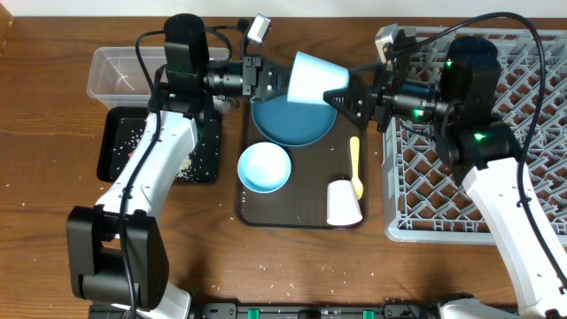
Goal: Sort waste into correct bins and load items into the dishwasher rack
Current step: 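Hand the blue cup from the left gripper to the right gripper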
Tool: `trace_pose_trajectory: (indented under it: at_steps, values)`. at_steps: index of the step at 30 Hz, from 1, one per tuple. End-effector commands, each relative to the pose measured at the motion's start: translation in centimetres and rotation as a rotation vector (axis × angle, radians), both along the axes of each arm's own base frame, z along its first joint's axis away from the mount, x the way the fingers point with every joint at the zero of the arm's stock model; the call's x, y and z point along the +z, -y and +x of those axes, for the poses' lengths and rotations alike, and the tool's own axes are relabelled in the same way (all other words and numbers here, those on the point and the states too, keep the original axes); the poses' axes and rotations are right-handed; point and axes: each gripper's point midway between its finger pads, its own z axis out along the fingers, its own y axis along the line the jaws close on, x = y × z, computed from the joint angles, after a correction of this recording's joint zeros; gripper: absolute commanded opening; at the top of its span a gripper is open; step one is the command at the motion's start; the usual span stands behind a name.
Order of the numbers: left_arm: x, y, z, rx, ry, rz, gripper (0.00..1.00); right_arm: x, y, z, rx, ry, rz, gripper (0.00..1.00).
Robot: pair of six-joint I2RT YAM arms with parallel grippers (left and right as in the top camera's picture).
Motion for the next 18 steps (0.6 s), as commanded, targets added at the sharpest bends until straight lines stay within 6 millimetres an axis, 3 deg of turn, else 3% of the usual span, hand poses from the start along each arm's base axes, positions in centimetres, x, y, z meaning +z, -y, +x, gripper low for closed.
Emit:
trace_pose_trajectory:
  at_steps: [1, 6, 9, 15, 18]
  values:
    - [1.0, -0.2, 0.0, 0.006, 0.010, -0.004, 0.06, -0.1, -0.8, -0.4, 0.039, -0.006, 0.007, 0.63]
    - [1.0, -0.2, 0.0, 0.006, 0.010, -0.004, 0.06, 0.1, -1.4, -0.7, 0.056, 0.013, 0.011, 0.53]
    - [1.0, -0.2, 0.0, 0.006, 0.011, -0.004, 0.15, 0.3, -1.4, -0.7, 0.056, 0.022, 0.013, 0.47]
    - [1.0, -0.2, 0.0, 0.006, 0.012, -0.005, 0.17, 0.8, -1.4, -0.5, 0.054, 0.050, 0.021, 0.45]
    - [1.0, -0.2, 0.0, 0.006, 0.012, -0.005, 0.24, 1.0, -1.2, -0.3, 0.047, 0.061, 0.024, 0.43]
